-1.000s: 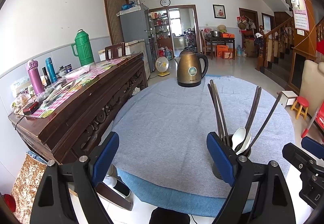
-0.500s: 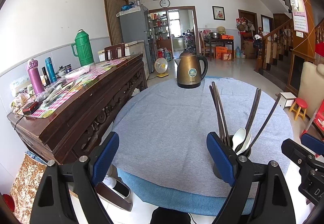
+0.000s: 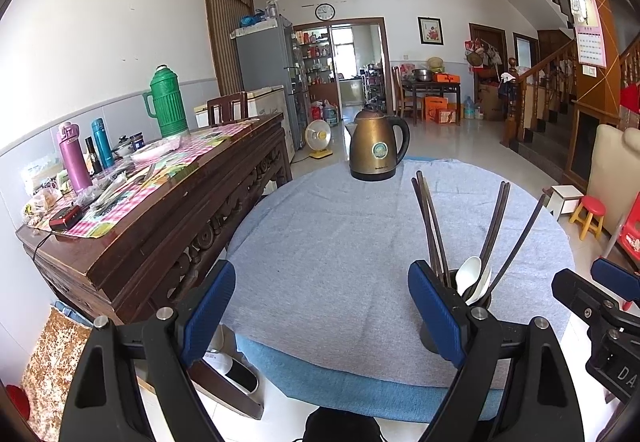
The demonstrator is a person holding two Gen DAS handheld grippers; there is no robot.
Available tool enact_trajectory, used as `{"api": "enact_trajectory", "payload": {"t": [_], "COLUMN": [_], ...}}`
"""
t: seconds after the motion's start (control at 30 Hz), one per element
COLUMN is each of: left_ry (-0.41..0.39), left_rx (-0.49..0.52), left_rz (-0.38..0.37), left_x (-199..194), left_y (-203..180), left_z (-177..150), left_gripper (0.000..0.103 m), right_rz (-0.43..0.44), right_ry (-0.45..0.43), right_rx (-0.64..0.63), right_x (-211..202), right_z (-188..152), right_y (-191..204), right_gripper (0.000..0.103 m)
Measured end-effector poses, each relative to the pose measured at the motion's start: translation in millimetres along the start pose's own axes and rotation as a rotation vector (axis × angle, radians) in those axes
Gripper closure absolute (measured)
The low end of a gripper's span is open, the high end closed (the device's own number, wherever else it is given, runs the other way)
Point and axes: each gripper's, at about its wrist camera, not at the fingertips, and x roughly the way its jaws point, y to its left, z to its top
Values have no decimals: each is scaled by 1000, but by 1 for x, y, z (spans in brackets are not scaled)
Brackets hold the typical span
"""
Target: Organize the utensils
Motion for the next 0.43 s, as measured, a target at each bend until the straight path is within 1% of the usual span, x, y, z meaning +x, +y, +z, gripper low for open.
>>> {"api": "enact_trajectory", "payload": {"t": [0.13, 0.3, 0.4, 0.43], "left_ry": [-7, -10, -5, 19], "left_rx": [2, 2, 0, -10], "left_rz": [-2, -7, -26, -31], "left_x": [-5, 0, 12, 22], "left_y": [0, 3, 5, 6], "left_z": [-2, -2, -2, -3], "left_gripper": [14, 15, 15, 15], "right_rz": [-1, 6, 9, 1], "right_ry": [-3, 10, 14, 12], "right_rx": [-4, -5, -1, 12], "right_x": [-1, 2, 9, 12], "right_z": [0, 1, 3, 4], "right_y": [3, 5, 2, -5], "right_gripper": [33, 33, 33, 33]}}
